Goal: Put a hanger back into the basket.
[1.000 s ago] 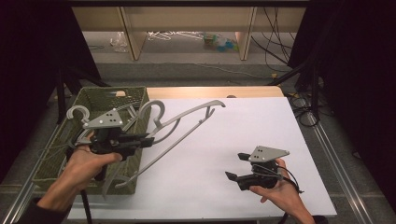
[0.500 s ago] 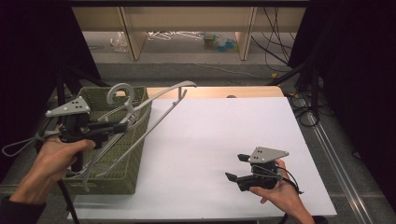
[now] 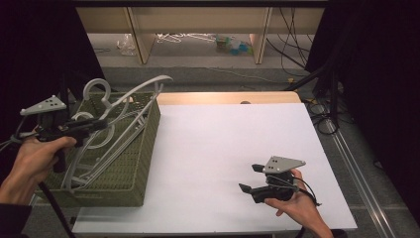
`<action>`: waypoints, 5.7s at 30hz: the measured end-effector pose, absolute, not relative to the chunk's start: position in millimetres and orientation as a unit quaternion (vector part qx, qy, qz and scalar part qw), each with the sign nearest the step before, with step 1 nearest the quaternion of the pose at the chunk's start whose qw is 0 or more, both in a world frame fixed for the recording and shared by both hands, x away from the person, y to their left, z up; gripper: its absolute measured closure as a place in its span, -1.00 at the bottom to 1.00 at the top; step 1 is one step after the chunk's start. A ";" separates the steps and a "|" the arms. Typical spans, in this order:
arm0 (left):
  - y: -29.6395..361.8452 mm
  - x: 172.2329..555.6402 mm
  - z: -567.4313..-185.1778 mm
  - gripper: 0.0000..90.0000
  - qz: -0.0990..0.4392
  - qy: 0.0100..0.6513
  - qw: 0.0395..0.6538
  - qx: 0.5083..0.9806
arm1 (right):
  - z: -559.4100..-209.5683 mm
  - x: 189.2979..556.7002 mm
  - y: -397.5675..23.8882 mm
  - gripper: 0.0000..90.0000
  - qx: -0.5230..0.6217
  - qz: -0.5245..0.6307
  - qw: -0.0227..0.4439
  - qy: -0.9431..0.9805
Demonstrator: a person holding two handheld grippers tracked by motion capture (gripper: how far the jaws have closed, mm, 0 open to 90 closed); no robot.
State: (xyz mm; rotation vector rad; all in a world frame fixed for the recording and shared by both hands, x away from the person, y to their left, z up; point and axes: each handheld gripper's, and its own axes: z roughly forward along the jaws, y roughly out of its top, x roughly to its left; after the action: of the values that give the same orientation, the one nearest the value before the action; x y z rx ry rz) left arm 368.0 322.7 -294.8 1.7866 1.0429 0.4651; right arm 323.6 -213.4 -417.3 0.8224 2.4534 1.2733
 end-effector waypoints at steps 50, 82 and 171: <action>399.4 396.8 -345.0 0.75 0.186 0.450 0.446 0.751 | -418.8 326.1 -216.5 -0.45 0.292 0.430 0.127 0.845; 389.8 409.7 -400.3 0.69 0.133 0.521 0.402 0.741 | -420.7 326.3 -215.3 -0.45 0.290 0.428 0.120 0.848; 232.0 330.3 -363.1 -0.45 0.208 0.394 0.479 0.756 | -422.3 328.9 -218.5 -0.47 0.299 0.436 0.130 0.839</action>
State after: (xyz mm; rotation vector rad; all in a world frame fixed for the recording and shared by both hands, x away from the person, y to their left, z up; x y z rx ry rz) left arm 330.3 232.0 -363.1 1.8450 0.9616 0.5081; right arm 328.9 -218.5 -422.3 0.8692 2.4363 1.2661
